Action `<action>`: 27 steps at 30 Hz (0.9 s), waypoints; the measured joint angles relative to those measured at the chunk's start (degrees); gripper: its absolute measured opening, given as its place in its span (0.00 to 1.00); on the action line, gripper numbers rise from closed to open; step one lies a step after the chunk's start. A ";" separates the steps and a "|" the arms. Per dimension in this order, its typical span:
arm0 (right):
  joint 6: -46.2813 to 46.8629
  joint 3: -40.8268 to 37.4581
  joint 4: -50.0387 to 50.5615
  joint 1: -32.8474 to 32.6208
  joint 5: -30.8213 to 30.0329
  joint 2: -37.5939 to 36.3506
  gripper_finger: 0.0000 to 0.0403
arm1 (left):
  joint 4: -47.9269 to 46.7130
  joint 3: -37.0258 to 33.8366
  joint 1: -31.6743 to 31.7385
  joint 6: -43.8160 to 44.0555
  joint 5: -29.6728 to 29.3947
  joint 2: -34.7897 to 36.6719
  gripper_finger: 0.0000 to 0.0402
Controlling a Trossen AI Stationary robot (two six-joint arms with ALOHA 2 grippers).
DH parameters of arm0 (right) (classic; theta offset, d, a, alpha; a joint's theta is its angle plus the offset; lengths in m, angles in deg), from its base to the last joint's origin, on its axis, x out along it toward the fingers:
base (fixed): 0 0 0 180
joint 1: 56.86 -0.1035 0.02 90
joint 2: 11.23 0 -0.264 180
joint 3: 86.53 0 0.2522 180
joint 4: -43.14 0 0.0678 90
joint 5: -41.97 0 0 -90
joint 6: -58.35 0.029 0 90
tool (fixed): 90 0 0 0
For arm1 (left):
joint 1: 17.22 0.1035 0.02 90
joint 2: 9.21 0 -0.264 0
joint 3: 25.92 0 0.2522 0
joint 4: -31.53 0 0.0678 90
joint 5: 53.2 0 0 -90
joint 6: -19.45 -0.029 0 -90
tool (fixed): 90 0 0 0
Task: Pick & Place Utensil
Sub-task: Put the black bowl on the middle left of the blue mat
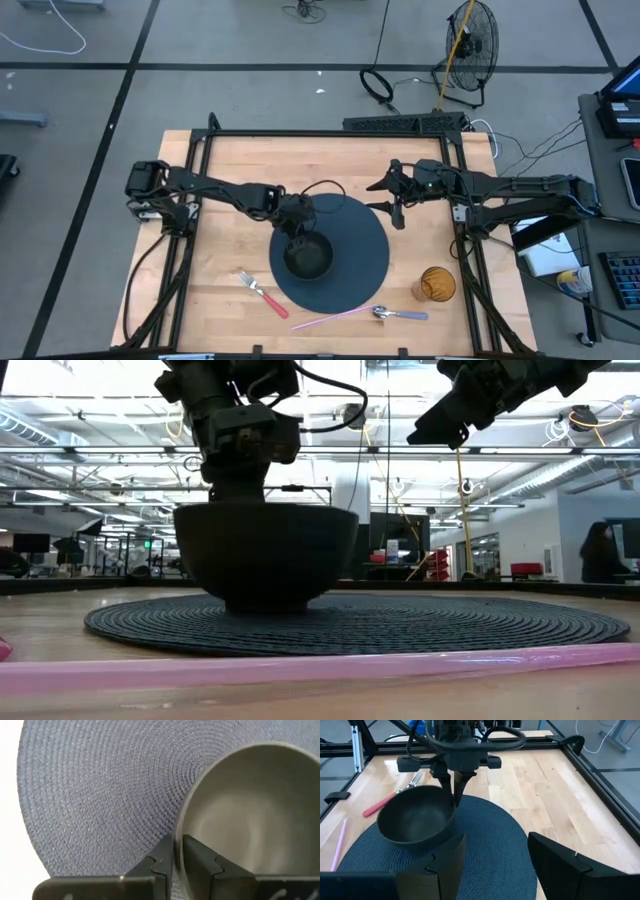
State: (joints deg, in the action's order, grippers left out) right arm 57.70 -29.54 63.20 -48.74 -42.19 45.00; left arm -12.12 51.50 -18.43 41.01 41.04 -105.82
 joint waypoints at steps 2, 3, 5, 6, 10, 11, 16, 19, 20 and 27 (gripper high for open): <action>0.00 0.00 0.05 0.00 0.00 0.00 0.52 | -0.07 0.00 0.00 -0.15 0.00 -0.16 0.12; 0.10 0.00 0.03 0.00 0.00 0.00 0.52 | -0.03 0.00 0.00 -0.27 -0.02 -0.14 0.12; 0.42 0.00 0.04 0.00 0.02 0.00 0.52 | 0.06 0.00 0.00 -0.34 -0.52 -0.09 0.12; 0.42 0.00 0.07 0.00 0.01 0.00 0.52 | 0.03 0.00 0.00 -0.35 -0.98 -0.09 0.12; 0.44 0.00 0.60 0.00 0.00 0.00 0.52 | 0.02 0.00 0.00 -0.49 -1.46 -0.09 0.13; 0.44 0.00 0.75 0.00 0.00 0.01 0.52 | 0.02 0.00 0.00 -0.59 -1.48 -0.09 0.13; 0.44 0.00 1.20 0.00 0.02 0.02 0.52 | 0.02 0.00 0.00 -1.32 -2.14 -0.09 0.13; 0.46 0.00 1.53 0.00 0.02 0.02 0.52 | 0.02 0.00 0.00 -1.79 -3.67 -0.09 0.13; 0.46 0.00 1.61 0.00 0.02 0.02 0.52 | 0.02 0.00 0.00 -1.86 -4.10 -0.09 0.13; 0.46 0.00 1.84 0.00 0.02 0.02 0.52 | 0.12 0.00 0.33 -2.40 -5.87 -0.09 0.13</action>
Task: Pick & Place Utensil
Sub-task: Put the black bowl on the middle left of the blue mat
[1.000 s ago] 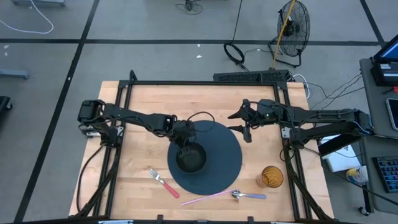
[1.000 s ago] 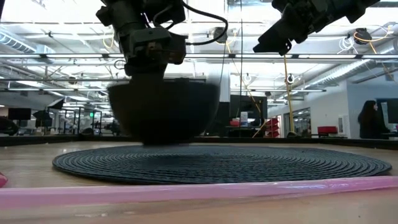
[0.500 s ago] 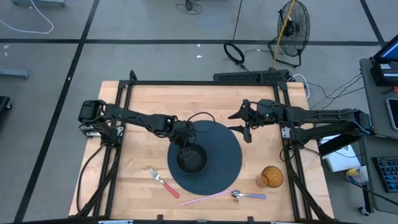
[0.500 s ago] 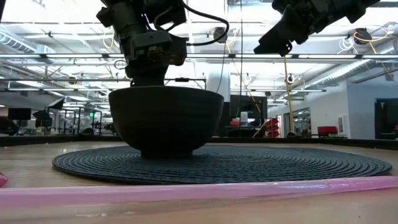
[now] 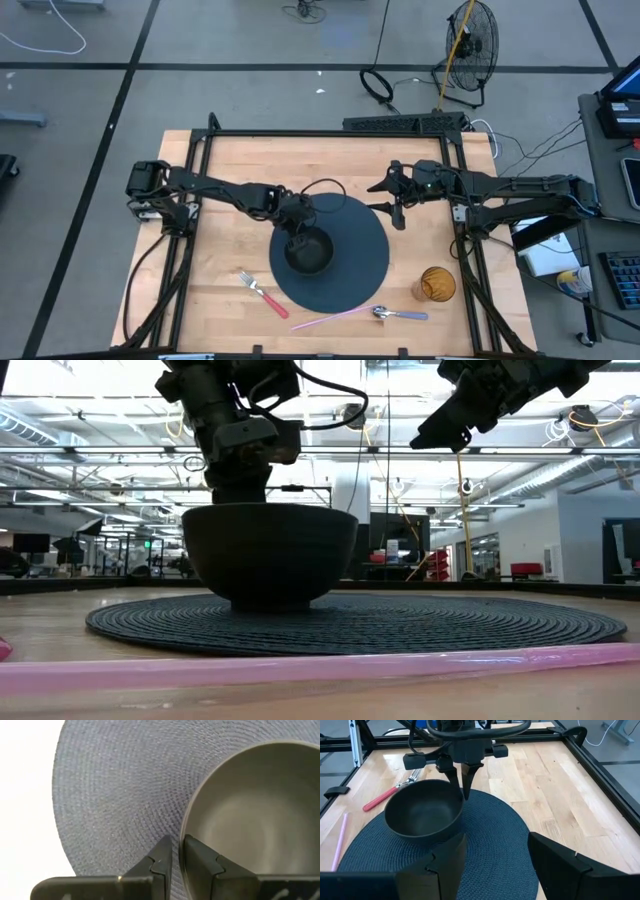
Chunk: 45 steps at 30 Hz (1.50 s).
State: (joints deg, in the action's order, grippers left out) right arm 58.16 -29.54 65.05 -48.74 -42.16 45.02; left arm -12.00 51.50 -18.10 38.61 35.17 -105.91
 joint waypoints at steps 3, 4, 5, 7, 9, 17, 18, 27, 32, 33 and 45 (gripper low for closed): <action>0.00 0.00 0.00 0.00 0.00 0.00 0.52 | 0.23 -0.01 0.39 -0.01 -0.47 0.00 0.13; 0.00 0.00 0.00 0.00 0.00 0.00 0.52 | 0.66 -0.02 0.52 -0.08 -0.47 0.00 0.13; 0.00 0.00 0.00 0.00 0.00 0.00 0.52 | 1.27 -0.02 0.54 -0.25 -0.48 0.00 0.13; 0.00 0.00 0.00 0.00 0.00 0.00 0.52 | 2.49 -0.02 0.58 -0.78 -0.53 0.00 0.13; 0.00 0.00 0.00 0.00 0.00 0.00 0.52 | 3.27 -0.02 0.65 -1.27 -0.53 0.00 0.13; 1.03 0.00 0.65 0.01 0.02 0.00 0.52 | 2.50 -0.02 1.33 -1.61 -0.27 0.00 0.13; 1.03 0.00 0.73 0.00 0.02 0.00 0.52 | 2.49 -0.02 1.33 -1.94 0.27 0.00 0.13; 1.03 0.00 0.74 0.00 0.02 0.02 0.52 | 0.83 -0.04 1.29 -2.23 -0.24 0.00 0.13; 1.03 0.00 0.74 0.00 0.02 0.02 0.52 | 0.09 -0.04 1.29 -2.27 -0.40 0.00 0.13; 1.03 0.00 0.74 0.01 0.02 0.02 0.52 | 0.05 -0.04 1.28 -2.27 -0.40 0.00 0.13; 1.03 0.00 0.72 0.00 0.02 0.02 0.52 | 0.53 -0.06 1.29 -3.86 -0.09 0.00 0.13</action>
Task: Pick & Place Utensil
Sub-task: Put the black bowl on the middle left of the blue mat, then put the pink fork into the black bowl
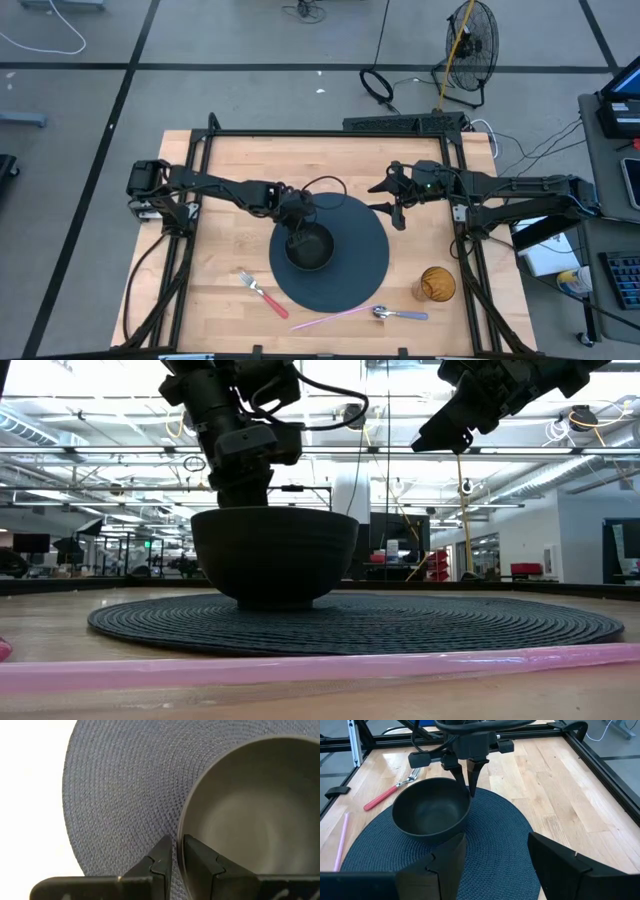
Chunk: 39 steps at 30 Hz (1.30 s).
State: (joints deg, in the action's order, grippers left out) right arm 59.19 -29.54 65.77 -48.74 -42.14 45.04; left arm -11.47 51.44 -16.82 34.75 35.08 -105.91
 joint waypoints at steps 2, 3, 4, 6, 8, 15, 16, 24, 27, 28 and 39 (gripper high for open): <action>0.00 0.00 0.00 0.00 0.00 0.00 0.52 | 0.57 0.01 0.00 -0.46 0.16 0.00 0.13; 0.00 0.00 0.00 0.00 0.00 0.00 0.52 | 0.87 0.01 0.00 -0.73 0.34 0.00 0.13; 0.00 0.00 0.00 0.01 -0.01 0.00 0.52 | 1.17 0.02 0.00 -1.11 0.66 0.00 0.13; 0.00 0.00 0.00 0.00 0.00 0.00 0.52 | 2.01 0.02 0.00 -1.79 1.29 0.00 0.13; 0.00 0.00 0.00 0.00 0.00 0.00 0.52 | 2.74 0.02 0.00 -2.38 2.08 0.00 0.15; 0.00 0.00 -0.01 0.01 -0.02 0.00 0.52 | 2.57 0.00 0.00 -3.20 1.20 1.23 0.27; 0.00 0.00 -0.02 0.00 -0.02 0.00 0.52 | 2.42 0.00 0.00 -3.21 0.64 1.65 0.29; 0.42 0.00 0.00 0.00 -0.02 0.00 0.52 | 0.70 0.00 0.00 -4.79 -1.43 6.83 0.40; 0.42 0.00 -0.04 0.00 -0.03 0.00 0.52 | -0.32 0.00 -0.05 -5.31 -4.10 11.36 0.42; 0.42 0.00 -0.05 0.00 -0.02 0.00 0.52 | -1.11 0.00 -0.25 -5.68 -5.76 13.32 0.43; 0.12 0.00 0.04 0.00 -0.04 0.00 0.52 | -6.28 -0.95 -10.46 -6.26 -14.98 32.36 0.43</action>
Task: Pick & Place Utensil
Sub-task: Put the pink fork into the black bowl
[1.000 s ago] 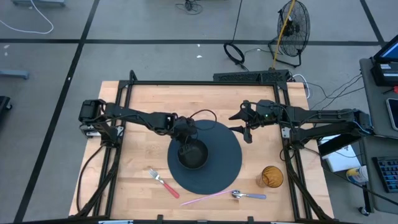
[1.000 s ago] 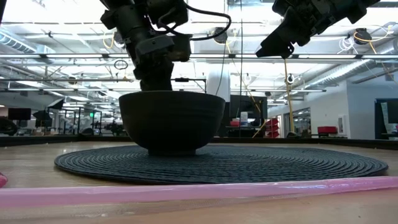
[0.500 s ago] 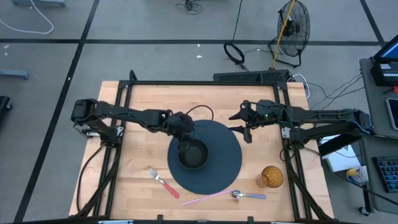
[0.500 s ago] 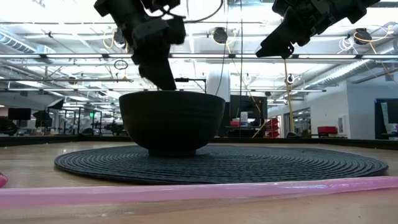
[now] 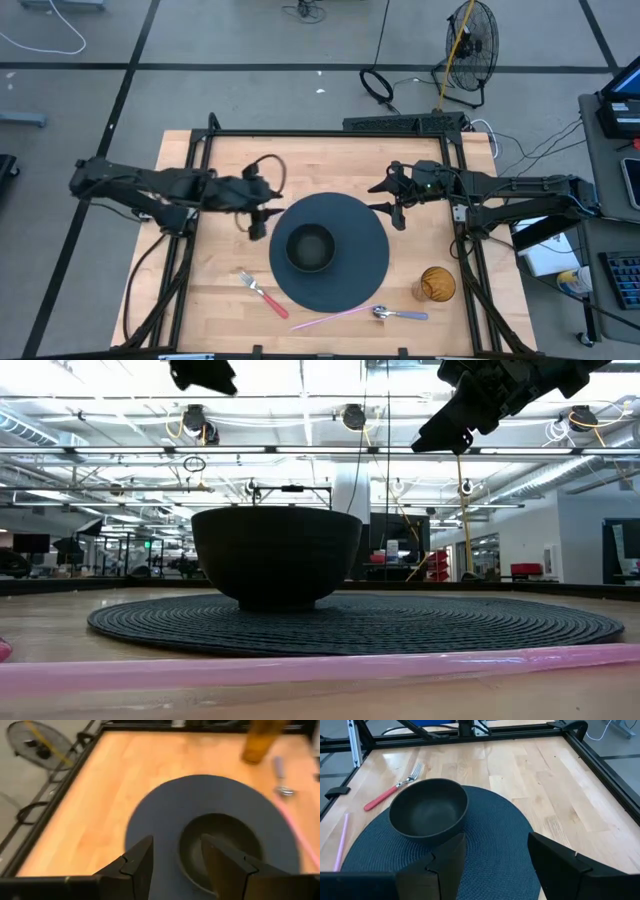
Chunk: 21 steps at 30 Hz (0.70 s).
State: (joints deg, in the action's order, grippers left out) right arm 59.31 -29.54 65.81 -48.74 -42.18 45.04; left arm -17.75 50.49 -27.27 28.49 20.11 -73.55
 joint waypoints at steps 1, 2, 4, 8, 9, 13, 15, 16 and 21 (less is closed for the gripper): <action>-0.17 0.00 -0.02 0.00 0.00 0.00 0.52 | -0.39 -0.48 -1.35 0.61 0.08 0.69 0.43; -0.35 0.00 -0.09 0.01 0.00 0.00 0.52 | -0.45 -1.02 -2.65 1.23 0.42 1.09 0.43; -0.63 0.00 -0.10 0.00 -0.02 0.00 0.52 | -0.28 -2.35 -5.09 2.16 2.51 1.54 0.43; -0.78 0.02 -0.73 0.02 -0.02 0.00 0.52 | -0.42 -5.83 -8.36 5.63 7.19 1.45 0.43; -0.78 0.02 -0.94 0.02 -0.02 0.00 0.52 | -0.72 -6.54 -8.81 6.67 7.61 1.39 0.43; -0.78 0.02 -0.93 0.02 -0.01 0.00 0.52 | -2.57 -8.05 -10.78 9.61 7.52 1.35 0.43; -0.73 0.02 -0.92 0.02 0.00 0.00 0.52 | -2.29 -8.44 -12.44 10.77 7.58 1.36 0.43; -0.69 0.02 -0.92 0.02 0.00 0.00 0.52 | -2.25 -8.55 -13.22 11.09 7.55 1.30 0.43; -1.31 0.02 -0.43 0.02 0.01 0.00 0.52 | -2.03 -8.61 -17.27 12.65 5.12 0.54 0.43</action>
State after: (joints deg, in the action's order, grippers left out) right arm 58.00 -29.52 65.38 -48.72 -42.17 45.04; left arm -19.77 41.88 -44.55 41.14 25.23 -73.01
